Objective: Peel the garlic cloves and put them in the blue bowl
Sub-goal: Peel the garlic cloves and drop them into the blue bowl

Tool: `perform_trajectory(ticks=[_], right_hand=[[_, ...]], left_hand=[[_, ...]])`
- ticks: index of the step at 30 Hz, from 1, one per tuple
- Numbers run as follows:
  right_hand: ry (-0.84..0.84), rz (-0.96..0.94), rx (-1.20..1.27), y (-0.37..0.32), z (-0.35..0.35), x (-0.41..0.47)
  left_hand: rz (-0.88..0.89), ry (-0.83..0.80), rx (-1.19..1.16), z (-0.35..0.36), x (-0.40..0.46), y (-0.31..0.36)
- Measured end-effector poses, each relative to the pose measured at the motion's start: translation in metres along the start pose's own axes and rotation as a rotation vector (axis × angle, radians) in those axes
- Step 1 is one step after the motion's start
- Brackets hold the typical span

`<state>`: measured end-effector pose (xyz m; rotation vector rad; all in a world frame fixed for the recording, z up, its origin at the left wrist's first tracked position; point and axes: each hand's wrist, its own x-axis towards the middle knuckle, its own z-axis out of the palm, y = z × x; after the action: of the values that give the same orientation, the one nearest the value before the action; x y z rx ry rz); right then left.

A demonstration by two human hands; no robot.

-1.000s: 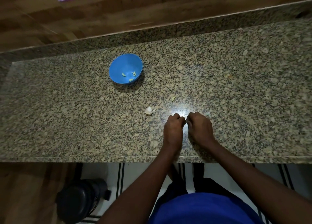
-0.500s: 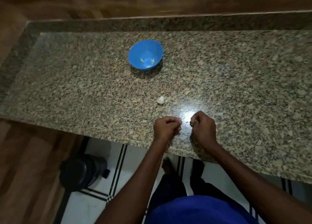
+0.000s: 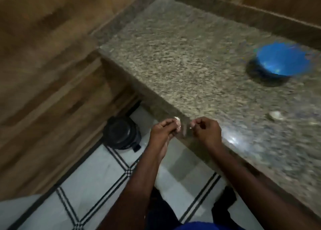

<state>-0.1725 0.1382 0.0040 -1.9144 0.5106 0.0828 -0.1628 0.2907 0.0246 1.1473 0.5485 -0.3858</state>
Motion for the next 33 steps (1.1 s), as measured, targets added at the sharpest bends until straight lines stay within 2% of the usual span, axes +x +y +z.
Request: perform_trajectory(ticks=[7,14,26,33], right_hand=[[-0.239,0.023,0.093,-0.089,0.233,-0.017],[-0.344,0.09,0.134,-0.137,0.354,-0.02],[-0.46,0.144,-0.126,-0.132,0.469,-0.001],[-0.445,0.357,-0.242,-0.047,0.536,0.053]], left_hand=[[0.048,0.139,-0.122,-0.215,0.038,0.088],[-0.003,0.261,-0.225,-0.351,0.062,0.125],[-0.05,0.366,-0.331,-0.453,0.096,0.125],[-0.15,0.377,-0.287,-0.49,0.175,0.082]])
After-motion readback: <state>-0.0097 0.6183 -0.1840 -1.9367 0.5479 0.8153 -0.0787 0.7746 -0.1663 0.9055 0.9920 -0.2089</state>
